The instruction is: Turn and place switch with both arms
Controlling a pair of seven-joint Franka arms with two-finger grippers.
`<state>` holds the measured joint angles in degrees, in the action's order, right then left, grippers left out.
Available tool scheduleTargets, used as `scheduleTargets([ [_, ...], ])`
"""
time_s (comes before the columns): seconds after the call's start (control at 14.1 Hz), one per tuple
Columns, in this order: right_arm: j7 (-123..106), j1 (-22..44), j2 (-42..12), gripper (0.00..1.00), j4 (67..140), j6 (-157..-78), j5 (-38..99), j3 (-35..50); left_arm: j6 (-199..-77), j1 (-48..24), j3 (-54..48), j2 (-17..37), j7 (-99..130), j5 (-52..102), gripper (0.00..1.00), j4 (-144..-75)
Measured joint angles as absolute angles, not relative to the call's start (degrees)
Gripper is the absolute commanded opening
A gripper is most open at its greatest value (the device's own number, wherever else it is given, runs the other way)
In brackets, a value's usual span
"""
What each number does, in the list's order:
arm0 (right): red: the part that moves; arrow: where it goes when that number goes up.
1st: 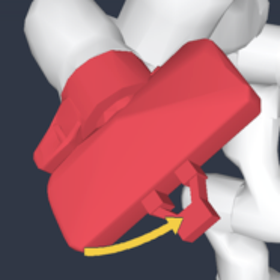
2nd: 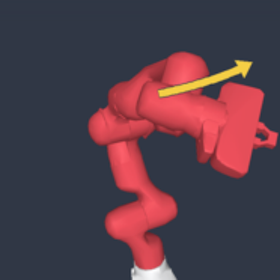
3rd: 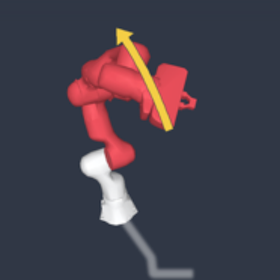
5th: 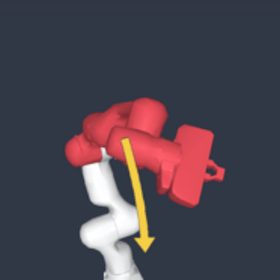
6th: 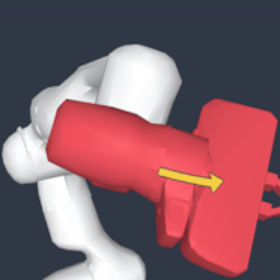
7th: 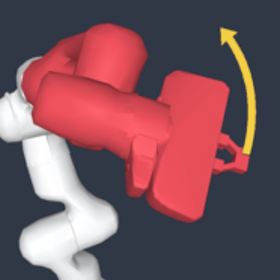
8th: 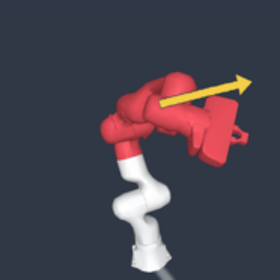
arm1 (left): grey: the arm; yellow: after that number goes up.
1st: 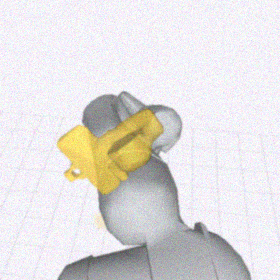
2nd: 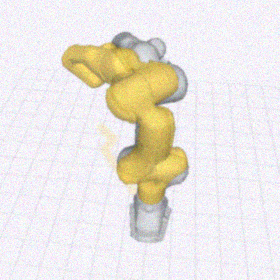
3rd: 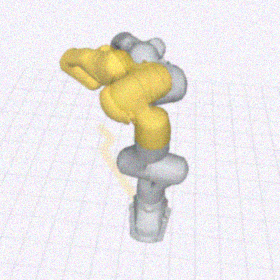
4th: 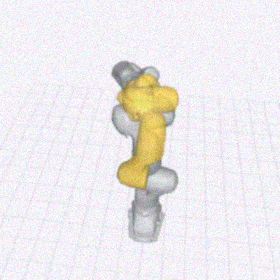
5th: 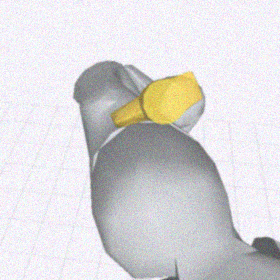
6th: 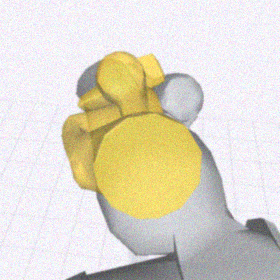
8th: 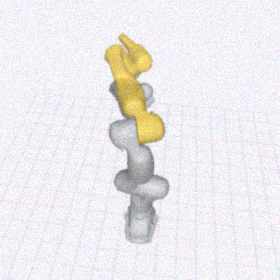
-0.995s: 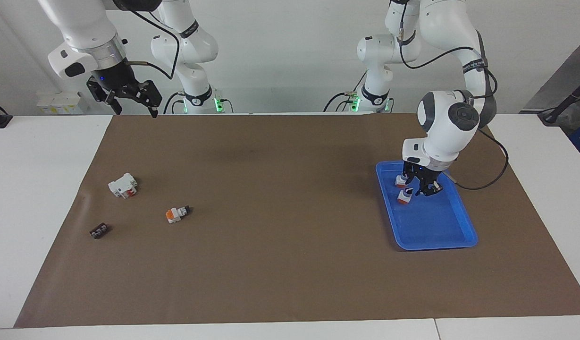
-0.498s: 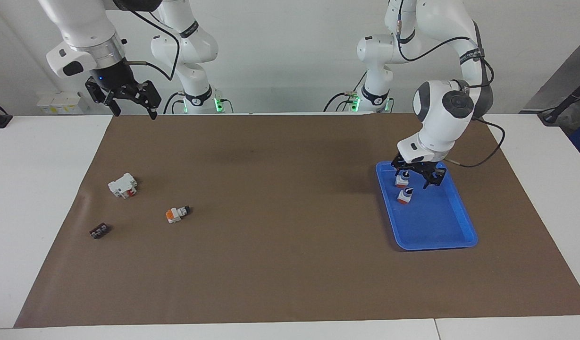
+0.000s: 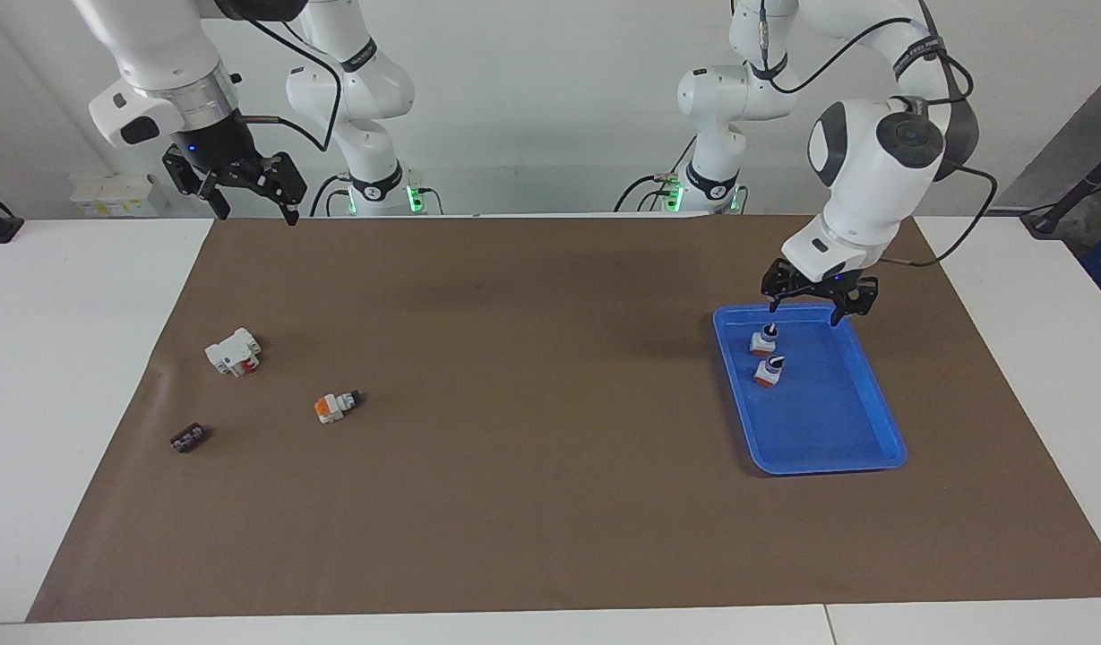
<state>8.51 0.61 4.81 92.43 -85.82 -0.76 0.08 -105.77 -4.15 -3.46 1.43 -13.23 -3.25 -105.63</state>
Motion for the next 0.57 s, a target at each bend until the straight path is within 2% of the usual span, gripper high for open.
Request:
scheduleTargets([
  [0.28,8.51,0.61,4.87,1.0,92.44,-85.64,-0.76,0.02,-95.85,-4.1,-0.58,1.28,-12.33,-1.01,1.0,-94.24],
  [0.57,8.51,0.63,5.27,1.0,92.44,-85.64,-0.76,0.07,-87.59,-3.98,2.12,1.47,-12.12,1.26,1.0,-87.27],
])
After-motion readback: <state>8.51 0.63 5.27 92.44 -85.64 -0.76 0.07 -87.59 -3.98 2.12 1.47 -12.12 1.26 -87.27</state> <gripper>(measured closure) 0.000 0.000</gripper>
